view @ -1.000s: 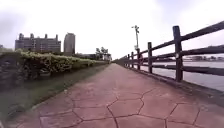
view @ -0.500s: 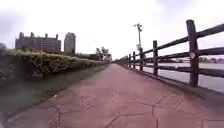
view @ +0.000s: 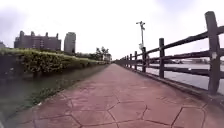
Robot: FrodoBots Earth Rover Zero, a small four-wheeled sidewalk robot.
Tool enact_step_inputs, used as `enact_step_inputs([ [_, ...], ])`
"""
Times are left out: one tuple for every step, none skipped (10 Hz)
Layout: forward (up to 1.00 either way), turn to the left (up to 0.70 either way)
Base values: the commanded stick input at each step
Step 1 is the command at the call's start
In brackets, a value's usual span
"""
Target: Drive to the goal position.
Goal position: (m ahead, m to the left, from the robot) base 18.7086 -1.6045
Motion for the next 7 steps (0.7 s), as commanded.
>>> enact_step_inputs([
  [1.0, 0.0],
  [1.0, 0.0],
  [1.0, 0.0],
  [1.0, 0.0],
  [1.0, 0.0],
  [1.0, 0.0],
  [1.0, 0.0],
])
